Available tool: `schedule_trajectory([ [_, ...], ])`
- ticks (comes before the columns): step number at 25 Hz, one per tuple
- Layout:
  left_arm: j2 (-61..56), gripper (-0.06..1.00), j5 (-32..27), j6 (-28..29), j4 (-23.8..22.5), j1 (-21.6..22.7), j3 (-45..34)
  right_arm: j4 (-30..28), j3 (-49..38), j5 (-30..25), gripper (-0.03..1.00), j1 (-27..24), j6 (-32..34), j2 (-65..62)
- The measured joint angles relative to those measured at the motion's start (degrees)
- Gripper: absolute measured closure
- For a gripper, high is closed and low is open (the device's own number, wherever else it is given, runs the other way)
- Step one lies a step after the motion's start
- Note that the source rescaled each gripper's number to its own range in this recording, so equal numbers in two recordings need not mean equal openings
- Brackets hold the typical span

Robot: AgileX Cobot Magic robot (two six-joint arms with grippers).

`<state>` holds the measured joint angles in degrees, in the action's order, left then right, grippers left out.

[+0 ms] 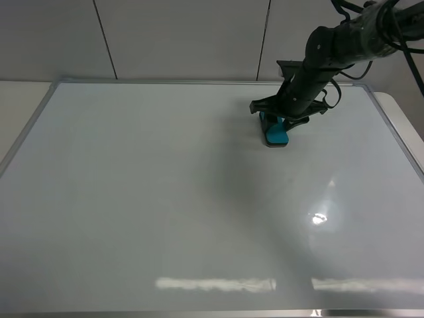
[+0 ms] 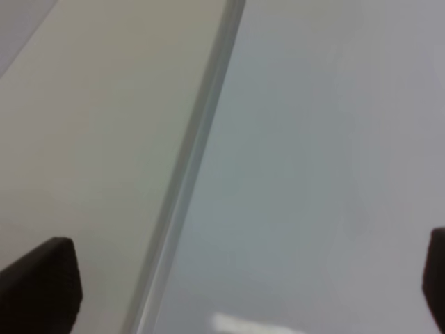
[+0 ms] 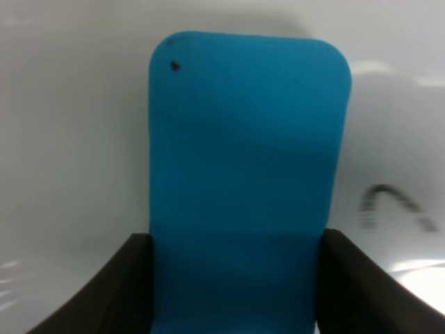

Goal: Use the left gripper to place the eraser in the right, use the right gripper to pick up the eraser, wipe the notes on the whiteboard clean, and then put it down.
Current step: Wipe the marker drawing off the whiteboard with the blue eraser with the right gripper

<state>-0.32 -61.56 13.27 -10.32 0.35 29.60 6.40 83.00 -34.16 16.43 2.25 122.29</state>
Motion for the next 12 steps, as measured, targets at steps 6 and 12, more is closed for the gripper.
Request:
schedule_trajectory([
  [6, 0.0, -0.06, 0.0, 0.0, 0.0, 0.0, 0.0, -3.1, 0.0, 0.1, 0.97, -5.1, 1.3, 0.0],
  [12, 0.0, -0.06, 0.0, 0.0, 0.0, 0.0, 0.0, -3.1, 0.0, 0.1, 0.97, -12.4, 1.2, 0.0],
])
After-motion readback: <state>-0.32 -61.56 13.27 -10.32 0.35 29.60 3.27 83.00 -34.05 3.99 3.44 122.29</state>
